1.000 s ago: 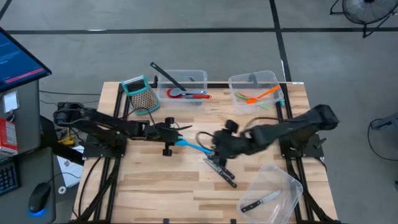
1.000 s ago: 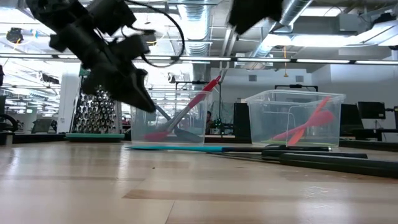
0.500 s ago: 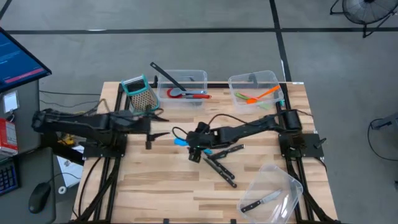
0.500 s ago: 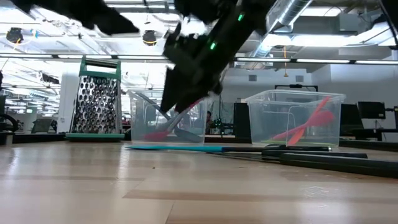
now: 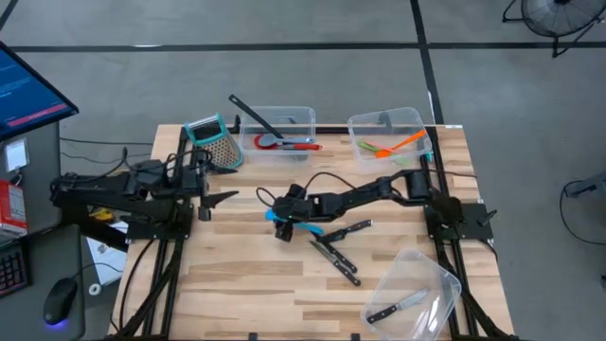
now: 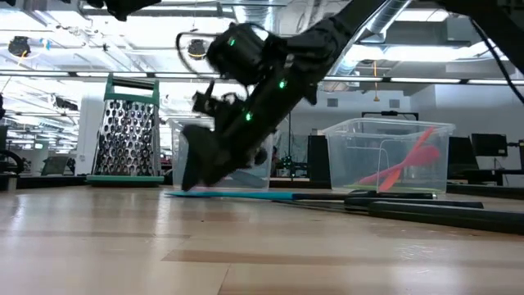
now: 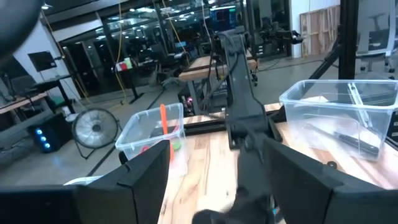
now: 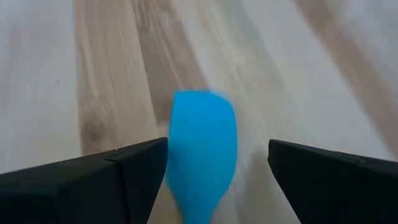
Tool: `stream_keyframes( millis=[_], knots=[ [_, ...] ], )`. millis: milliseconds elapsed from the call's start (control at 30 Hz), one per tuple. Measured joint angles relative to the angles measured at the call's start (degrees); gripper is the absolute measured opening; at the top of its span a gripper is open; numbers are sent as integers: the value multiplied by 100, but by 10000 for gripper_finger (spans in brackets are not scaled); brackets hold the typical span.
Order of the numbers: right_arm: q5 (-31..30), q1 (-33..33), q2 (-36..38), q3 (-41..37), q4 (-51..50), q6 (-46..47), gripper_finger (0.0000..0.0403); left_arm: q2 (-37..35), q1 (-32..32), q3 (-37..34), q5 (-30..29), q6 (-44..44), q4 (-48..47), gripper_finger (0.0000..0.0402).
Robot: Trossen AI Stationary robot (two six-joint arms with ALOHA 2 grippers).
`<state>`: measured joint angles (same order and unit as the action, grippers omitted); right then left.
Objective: Pick & Place Kitchen Items
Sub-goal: Put the blue spatula into the top right transparent bin
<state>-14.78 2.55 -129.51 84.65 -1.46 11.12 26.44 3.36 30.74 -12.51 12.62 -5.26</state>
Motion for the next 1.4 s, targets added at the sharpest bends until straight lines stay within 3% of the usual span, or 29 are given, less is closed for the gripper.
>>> stream_keyframes(
  millis=[267,533,667,1000,1300,1400],
  knots=[
    [190,-81,-269,413,-535,414,255,33,0,0,3,0,-207,236],
    [264,-94,-247,425,-1184,492,108,33,0,0,4,0,-289,236],
    [232,-96,-247,416,-1210,549,62,33,0,0,4,0,-291,236],
    [179,-154,69,399,-1351,607,59,17,0,0,-274,-1,-291,236],
    [-63,-247,1229,378,-1582,257,57,17,0,0,-304,0,-291,236],
    [-406,-228,1817,385,-2029,38,57,17,0,0,-304,0,-291,236]
  ],
)
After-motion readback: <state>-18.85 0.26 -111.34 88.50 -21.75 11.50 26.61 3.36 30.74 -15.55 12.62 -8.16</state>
